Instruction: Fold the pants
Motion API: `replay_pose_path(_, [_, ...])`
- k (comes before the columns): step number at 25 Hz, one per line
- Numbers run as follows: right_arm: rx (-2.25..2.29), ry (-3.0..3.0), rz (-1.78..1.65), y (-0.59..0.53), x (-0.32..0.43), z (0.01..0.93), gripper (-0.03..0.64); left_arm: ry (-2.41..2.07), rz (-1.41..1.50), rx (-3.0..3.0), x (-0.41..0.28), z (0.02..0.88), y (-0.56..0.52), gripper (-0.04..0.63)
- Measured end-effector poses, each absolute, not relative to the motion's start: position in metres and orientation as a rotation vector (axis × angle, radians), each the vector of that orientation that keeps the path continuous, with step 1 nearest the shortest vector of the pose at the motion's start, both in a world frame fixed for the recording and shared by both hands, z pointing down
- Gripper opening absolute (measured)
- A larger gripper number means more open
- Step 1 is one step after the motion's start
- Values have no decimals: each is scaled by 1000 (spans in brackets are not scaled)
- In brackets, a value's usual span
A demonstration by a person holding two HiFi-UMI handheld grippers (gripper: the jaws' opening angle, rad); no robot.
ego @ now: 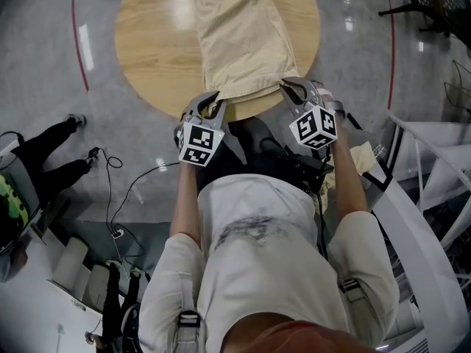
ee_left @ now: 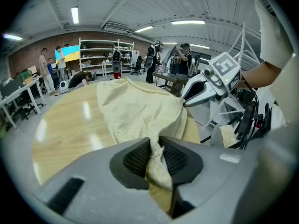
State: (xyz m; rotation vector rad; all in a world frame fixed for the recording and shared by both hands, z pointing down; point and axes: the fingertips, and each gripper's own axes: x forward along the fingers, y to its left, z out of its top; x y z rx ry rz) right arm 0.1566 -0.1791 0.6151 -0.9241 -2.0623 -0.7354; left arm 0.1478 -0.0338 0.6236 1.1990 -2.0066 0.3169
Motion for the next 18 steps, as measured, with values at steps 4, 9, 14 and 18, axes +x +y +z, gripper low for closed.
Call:
replay_pose_path(4, [-932,-2063,-732,-173,168,606,49,-2009,310,1201,156,614,-28,67])
replay_pose_path(9, [-952,-2060,-718,-164,181,595,49,-2012,310,1197,164,601,-20,67])
replay_pose_path(14, [-952,-2060,-709,-165,182,587,49,-2007,315,1196,161,589,-20,66])
replay_pose_path(18, [-929,-2065,-712,-163,177,579,49,-1999,309,1215,156,579,-19,66])
